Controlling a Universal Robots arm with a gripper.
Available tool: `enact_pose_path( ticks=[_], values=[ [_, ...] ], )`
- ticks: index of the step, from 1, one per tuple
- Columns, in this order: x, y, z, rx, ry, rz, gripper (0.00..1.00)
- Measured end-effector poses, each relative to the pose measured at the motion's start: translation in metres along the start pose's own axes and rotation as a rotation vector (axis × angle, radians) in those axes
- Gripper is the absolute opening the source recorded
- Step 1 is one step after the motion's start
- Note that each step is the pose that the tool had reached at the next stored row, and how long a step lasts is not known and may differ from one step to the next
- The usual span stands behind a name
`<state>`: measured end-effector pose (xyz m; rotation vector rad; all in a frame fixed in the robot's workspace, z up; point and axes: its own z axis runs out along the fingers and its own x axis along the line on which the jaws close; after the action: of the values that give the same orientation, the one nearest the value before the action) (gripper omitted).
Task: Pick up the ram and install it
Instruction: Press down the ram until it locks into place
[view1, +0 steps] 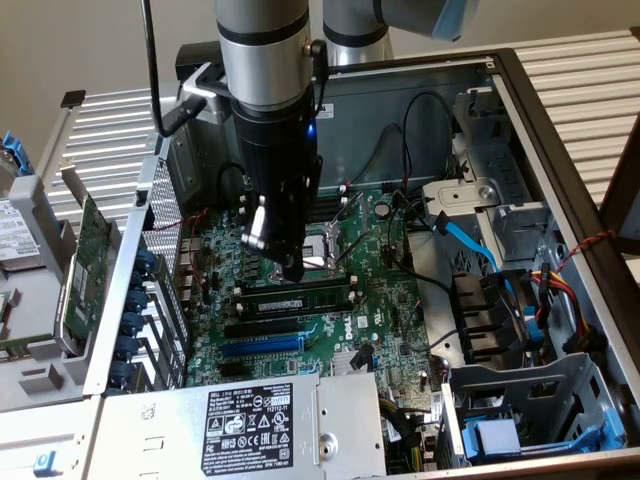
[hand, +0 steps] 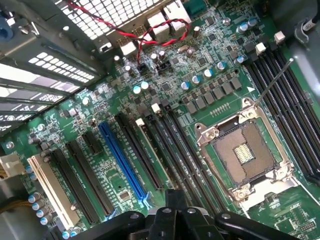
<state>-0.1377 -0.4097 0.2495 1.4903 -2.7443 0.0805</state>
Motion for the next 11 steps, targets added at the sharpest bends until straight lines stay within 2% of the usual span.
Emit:
enact_pose_path(
  ticks=[11],
  values=[
    [0.0, 0.0, 0.0, -0.0063, 0.0058, 0.159, 0.11]
  ],
)
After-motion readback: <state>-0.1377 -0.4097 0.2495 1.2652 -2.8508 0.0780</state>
